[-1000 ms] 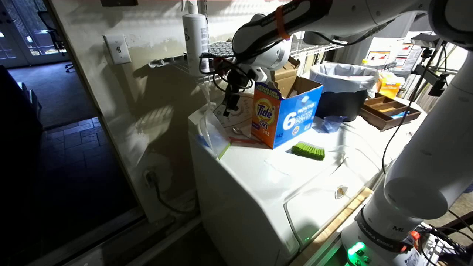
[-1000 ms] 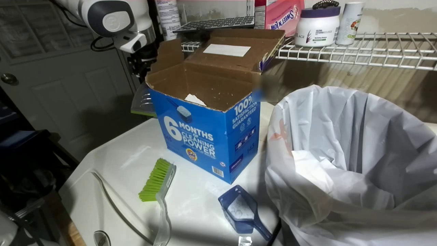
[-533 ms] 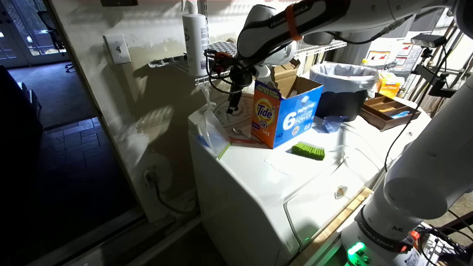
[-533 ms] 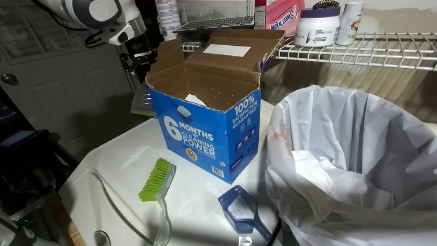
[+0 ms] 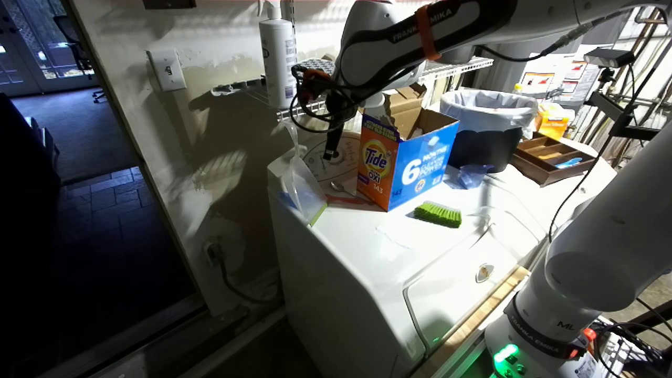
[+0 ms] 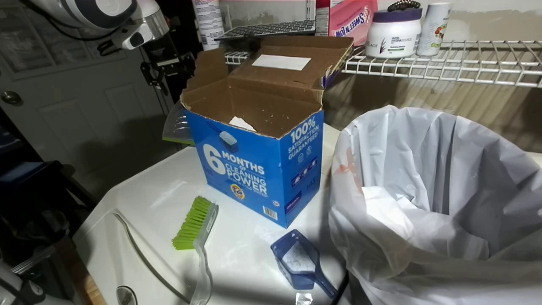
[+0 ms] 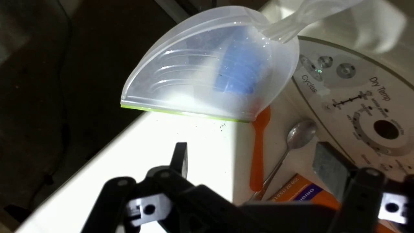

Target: Move the dustpan forward

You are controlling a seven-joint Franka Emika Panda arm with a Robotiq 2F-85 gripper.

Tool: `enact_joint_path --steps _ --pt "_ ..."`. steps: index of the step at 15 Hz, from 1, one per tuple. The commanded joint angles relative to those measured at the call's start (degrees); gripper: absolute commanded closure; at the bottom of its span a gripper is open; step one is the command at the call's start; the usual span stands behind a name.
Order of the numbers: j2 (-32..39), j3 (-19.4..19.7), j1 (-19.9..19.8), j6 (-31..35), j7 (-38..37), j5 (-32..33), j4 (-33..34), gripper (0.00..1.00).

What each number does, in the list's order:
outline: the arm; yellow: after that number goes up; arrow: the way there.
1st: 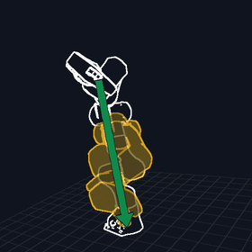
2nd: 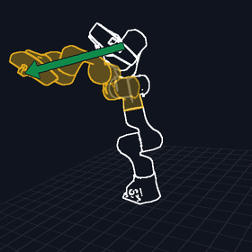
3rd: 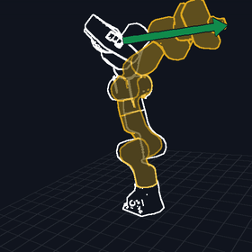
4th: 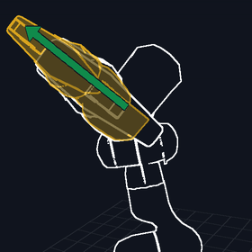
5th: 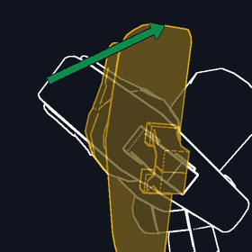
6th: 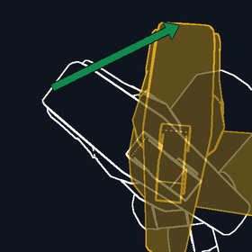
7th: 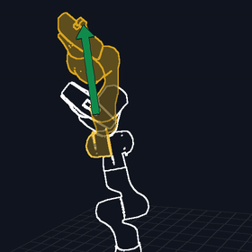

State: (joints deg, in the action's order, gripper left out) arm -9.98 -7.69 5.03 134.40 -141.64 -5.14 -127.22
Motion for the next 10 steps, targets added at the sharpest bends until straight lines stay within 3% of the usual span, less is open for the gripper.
enact_joint_path --steps 1,2,10 --pt "-2.8 -1.41 -0.84 0.72 -5.03 2.27 -2.08 0.0" --pt "-0.64 -0.69 -0.45 -0.18 -1.47 0.31 -0.2 0.0" --pt "-1.34 -0.9 -0.62 -0.17 -2.11 0.36 -0.63 0.0"
